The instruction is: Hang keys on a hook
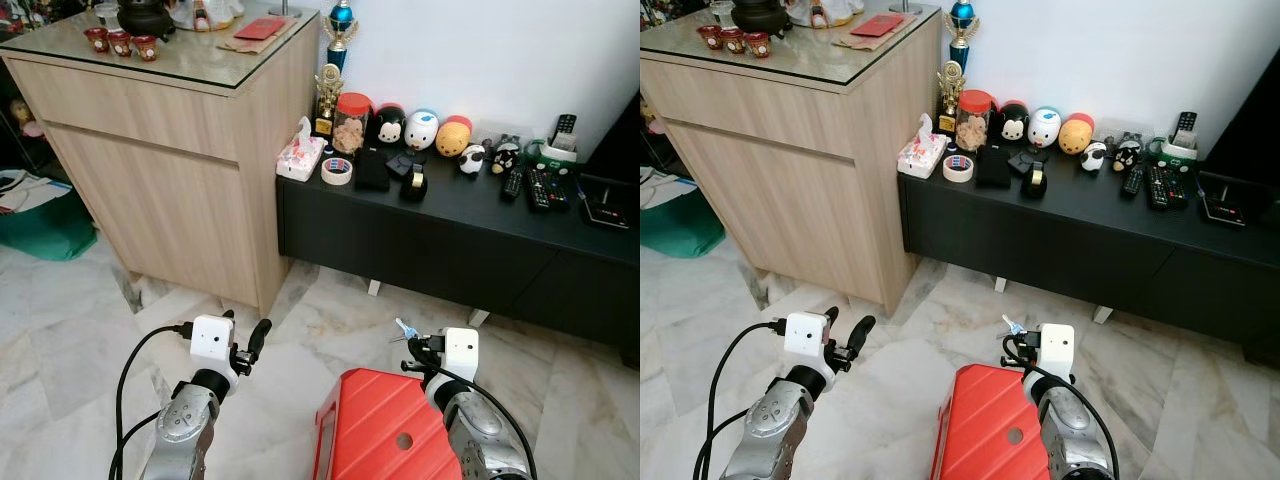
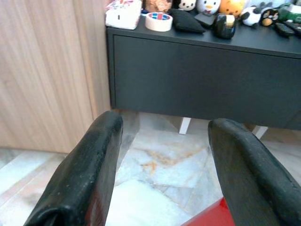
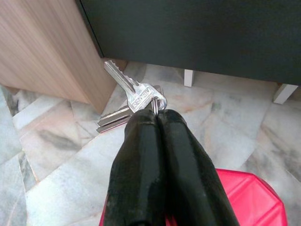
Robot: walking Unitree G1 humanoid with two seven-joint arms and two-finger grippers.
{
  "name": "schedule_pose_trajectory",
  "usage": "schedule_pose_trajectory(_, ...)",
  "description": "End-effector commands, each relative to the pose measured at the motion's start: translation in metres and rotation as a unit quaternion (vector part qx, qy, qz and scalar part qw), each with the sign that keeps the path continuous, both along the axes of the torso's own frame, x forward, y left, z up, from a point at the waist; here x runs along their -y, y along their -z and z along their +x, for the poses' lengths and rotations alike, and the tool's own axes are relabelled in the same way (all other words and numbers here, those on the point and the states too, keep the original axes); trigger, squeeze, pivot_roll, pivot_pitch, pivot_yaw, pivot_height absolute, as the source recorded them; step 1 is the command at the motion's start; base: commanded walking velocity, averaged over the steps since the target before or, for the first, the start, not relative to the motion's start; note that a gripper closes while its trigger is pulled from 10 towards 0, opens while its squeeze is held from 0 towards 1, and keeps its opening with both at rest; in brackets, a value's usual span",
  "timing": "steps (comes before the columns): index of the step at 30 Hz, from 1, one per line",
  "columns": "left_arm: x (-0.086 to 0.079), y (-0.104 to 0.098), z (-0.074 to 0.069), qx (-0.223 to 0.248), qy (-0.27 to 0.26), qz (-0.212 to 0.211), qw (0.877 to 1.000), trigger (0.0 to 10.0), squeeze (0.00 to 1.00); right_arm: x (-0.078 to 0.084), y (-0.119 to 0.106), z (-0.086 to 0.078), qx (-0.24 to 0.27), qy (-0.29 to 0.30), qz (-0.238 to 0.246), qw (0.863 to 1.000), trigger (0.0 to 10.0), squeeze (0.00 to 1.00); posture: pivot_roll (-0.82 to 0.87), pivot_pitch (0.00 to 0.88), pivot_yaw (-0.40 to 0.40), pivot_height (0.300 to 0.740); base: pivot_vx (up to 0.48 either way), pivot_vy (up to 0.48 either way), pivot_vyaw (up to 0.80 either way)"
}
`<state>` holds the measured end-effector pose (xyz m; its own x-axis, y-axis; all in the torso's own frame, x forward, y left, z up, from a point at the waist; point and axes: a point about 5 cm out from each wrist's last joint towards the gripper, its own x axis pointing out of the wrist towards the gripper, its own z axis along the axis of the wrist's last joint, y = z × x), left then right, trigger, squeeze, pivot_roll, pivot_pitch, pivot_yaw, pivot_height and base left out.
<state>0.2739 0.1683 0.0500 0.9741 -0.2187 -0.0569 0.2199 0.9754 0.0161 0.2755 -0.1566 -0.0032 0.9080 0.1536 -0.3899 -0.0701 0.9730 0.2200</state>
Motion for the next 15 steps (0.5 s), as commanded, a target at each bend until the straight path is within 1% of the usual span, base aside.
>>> schedule_pose_trajectory(1,0.0015,0.0041,-0.0031,-0.006,0.003,-0.008,1.0,10.0,0.0,0.0022,0.0024,-0.0011,-0.009,0.006,-0.001,1.0,10.0,0.0,0.06,0.0,-0.086,0.737,0.0,0.0,0.0)
schedule_pose_trajectory(13,0.0022,0.0046,-0.0032,-0.007,0.003,-0.006,1.0,10.0,0.0,0.0046,0.0008,0.0014,-0.006,0.013,0.003,1.0,10.0,0.0,0.06,0.0,-0.086,0.737,0.0,0.0,0.0)
schedule_pose_trajectory(15,0.0012,0.0048,-0.0033,-0.008,0.001,-0.004,1.0,10.0,0.0,0.0051,0.0014,0.0012,-0.011,0.012,-0.004,1.0,10.0,0.0,0.06,0.0,-0.086,0.737,0.0,0.0,0.0)
